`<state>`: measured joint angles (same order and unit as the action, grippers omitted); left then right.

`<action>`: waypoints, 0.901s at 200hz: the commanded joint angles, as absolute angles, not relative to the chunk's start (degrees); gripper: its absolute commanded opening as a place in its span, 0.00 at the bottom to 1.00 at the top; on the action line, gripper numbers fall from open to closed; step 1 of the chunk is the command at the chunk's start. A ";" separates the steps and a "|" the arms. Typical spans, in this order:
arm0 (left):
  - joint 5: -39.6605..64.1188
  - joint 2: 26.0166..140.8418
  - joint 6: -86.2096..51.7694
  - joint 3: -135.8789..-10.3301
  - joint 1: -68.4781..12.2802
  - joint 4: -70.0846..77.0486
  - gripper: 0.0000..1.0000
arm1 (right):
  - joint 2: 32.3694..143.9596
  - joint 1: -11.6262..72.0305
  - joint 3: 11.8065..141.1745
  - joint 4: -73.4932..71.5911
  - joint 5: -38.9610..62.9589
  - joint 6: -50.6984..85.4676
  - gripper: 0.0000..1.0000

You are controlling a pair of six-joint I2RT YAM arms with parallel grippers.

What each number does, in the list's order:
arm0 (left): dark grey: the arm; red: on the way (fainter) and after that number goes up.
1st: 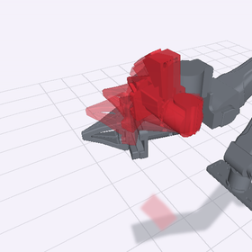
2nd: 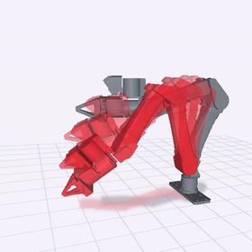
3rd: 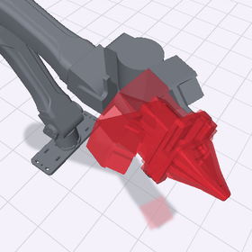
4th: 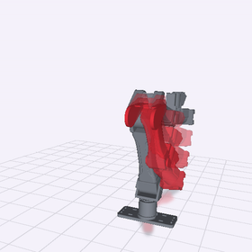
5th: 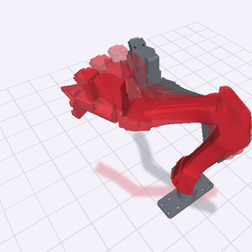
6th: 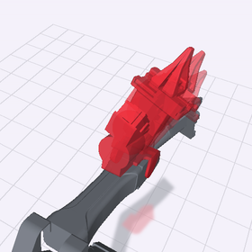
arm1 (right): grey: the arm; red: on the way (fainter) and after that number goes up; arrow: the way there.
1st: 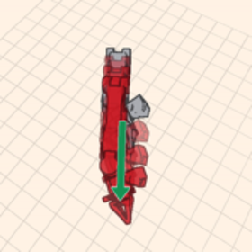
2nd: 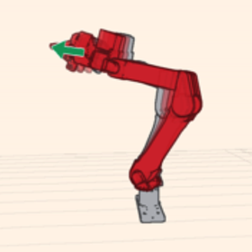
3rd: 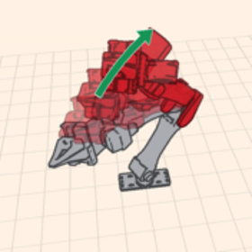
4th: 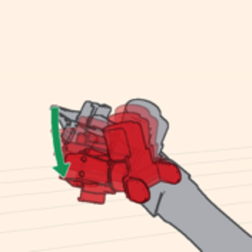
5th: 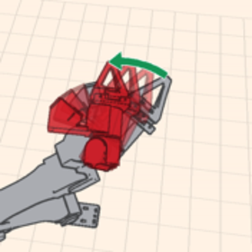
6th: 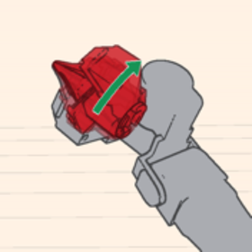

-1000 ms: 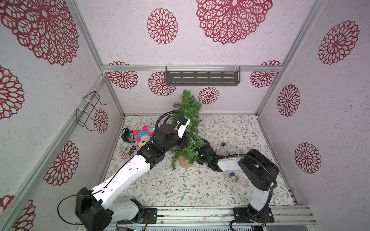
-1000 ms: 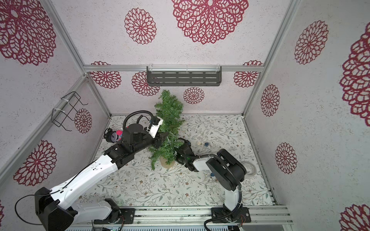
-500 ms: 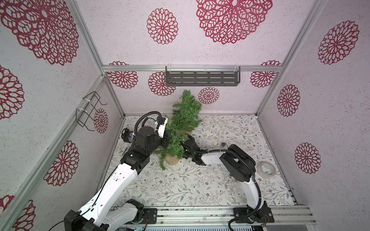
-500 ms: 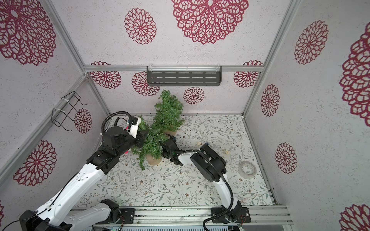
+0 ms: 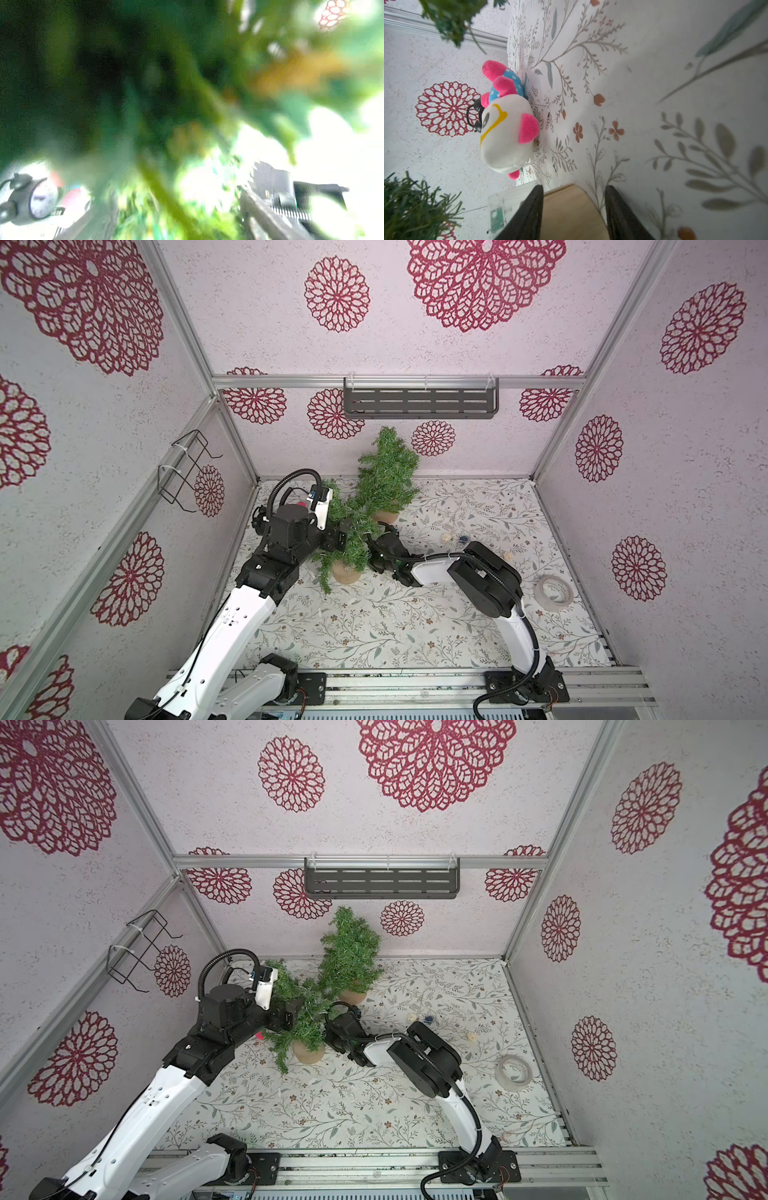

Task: Wrap string light around the christmas tree
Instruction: Move the christmas tree to the center of the board.

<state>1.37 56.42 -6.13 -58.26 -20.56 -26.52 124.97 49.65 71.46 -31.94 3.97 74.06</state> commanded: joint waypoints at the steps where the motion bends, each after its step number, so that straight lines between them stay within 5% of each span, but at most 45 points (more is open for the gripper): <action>1: 3.91 53.70 -9.86 -60.56 -20.06 -33.48 1.00 | 119.19 49.05 69.70 -31.00 3.95 70.87 0.54; 84: 0.96 51.79 -18.26 -70.00 -19.97 -42.62 0.98 | 108.64 45.17 57.53 -32.81 5.12 66.86 0.60; 180: -3.87 52.47 -32.55 -81.43 -33.03 -64.43 0.80 | 90.59 36.50 65.86 0.10 -5.90 25.64 0.60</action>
